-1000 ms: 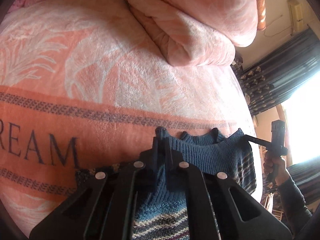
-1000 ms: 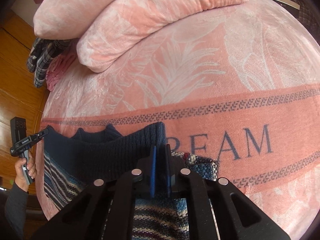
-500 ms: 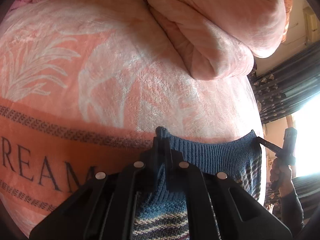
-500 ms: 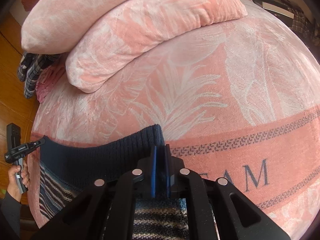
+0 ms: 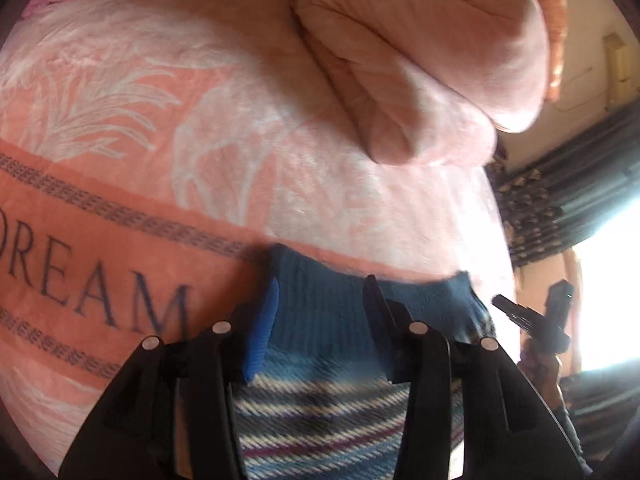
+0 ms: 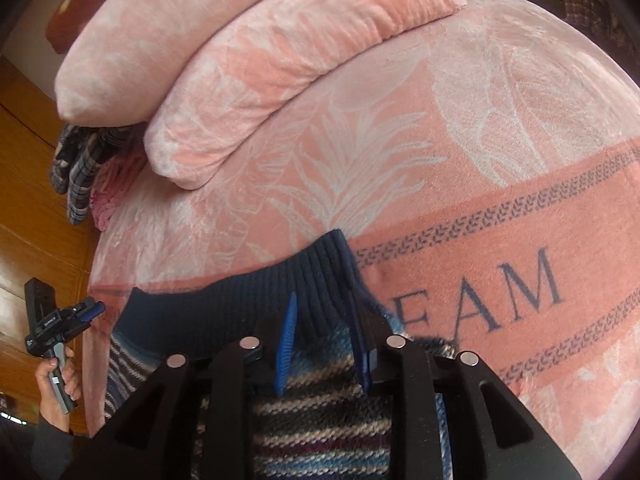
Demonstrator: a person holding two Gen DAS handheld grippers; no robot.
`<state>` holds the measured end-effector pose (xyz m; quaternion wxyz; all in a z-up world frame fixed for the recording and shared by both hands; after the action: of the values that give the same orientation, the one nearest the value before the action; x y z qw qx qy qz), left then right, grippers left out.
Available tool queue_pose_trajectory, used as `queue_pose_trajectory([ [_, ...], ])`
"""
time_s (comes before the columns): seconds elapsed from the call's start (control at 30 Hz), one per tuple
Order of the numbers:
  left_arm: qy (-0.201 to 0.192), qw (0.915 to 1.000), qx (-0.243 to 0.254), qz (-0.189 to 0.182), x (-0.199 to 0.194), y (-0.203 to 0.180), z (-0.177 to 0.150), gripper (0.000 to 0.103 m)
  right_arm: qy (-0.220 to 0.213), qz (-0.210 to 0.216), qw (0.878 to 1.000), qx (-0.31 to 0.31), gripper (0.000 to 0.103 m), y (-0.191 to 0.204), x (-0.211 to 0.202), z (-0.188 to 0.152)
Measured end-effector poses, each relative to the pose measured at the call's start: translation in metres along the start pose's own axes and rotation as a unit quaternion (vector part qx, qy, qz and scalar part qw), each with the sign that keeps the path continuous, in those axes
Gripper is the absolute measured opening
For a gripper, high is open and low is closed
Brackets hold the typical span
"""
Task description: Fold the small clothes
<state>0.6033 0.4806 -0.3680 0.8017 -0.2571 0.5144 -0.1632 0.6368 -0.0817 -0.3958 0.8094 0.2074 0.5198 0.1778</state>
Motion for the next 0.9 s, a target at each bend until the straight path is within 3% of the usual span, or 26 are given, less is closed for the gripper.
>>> queue_pose_trajectory([
  [0.07,0.030,0.9989,0.029,-0.019,0.011,-0.017,-0.021,0.034,0.027,0.022,0.999,-0.010,0.027,0.009,0.007,-0.020],
  [0.17,0.066,0.9957,0.033,0.055,0.038,0.003,-0.043,0.019,0.060,0.002,0.998,-0.016,0.018,0.003,0.034,-0.042],
  [0.2,0.068,0.9954,0.023,0.064,0.043,0.014,-0.045,0.003,0.056,-0.001,0.998,-0.014,0.007,-0.005,0.039,-0.043],
  [0.3,0.055,0.9971,-0.009,0.053,0.034,0.026,-0.045,0.000,0.048,0.027,0.998,0.035,0.000,-0.023,0.032,-0.040],
  [0.37,0.037,0.9987,0.004,0.034,0.013,0.011,-0.050,0.014,0.043,0.034,0.998,0.022,0.006,-0.007,0.016,-0.045],
  [0.47,0.023,0.9983,0.040,-0.037,-0.020,-0.025,-0.078,0.017,0.066,0.101,0.992,-0.025,0.006,0.041,0.003,-0.076],
  [0.5,0.026,0.9974,0.050,-0.046,-0.023,-0.030,-0.092,0.020,0.076,0.113,0.990,-0.044,0.006,0.056,0.006,-0.087],
  [0.6,0.051,0.9974,0.050,0.009,-0.006,-0.012,-0.124,0.019,0.109,0.091,0.988,-0.065,0.005,0.072,0.038,-0.116],
  [0.63,0.061,0.9969,0.036,0.034,0.004,0.005,-0.131,0.012,0.109,0.072,0.989,-0.069,0.000,0.067,0.050,-0.123],
  [0.7,0.058,0.9978,0.007,0.033,0.007,0.021,-0.137,0.004,0.101,0.085,0.991,-0.037,0.000,0.059,0.053,-0.123],
  [0.73,0.047,0.9980,0.007,0.042,-0.001,0.017,-0.136,0.012,0.097,0.080,0.992,-0.029,0.005,0.063,0.044,-0.121],
  [0.8,0.017,0.9990,0.031,0.027,-0.025,-0.007,-0.139,0.036,0.075,0.091,0.991,-0.059,0.008,0.084,0.019,-0.126],
  [0.9,0.009,0.9971,0.073,-0.020,-0.038,-0.046,-0.164,0.036,0.091,0.110,0.987,-0.071,0.009,0.098,0.013,-0.154],
])
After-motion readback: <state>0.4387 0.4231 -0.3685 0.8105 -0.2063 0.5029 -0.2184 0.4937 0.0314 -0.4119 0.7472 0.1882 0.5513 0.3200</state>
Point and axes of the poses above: each gripper's, at about its wrist camera, not at the fingertips, and x roughly the way its jaws point, y to its left, z to its top, the point moved 3 cm from there along x, roughly the way its jaws point, and after that the axes turned 4 degrees about z, right-handed, at the moved point
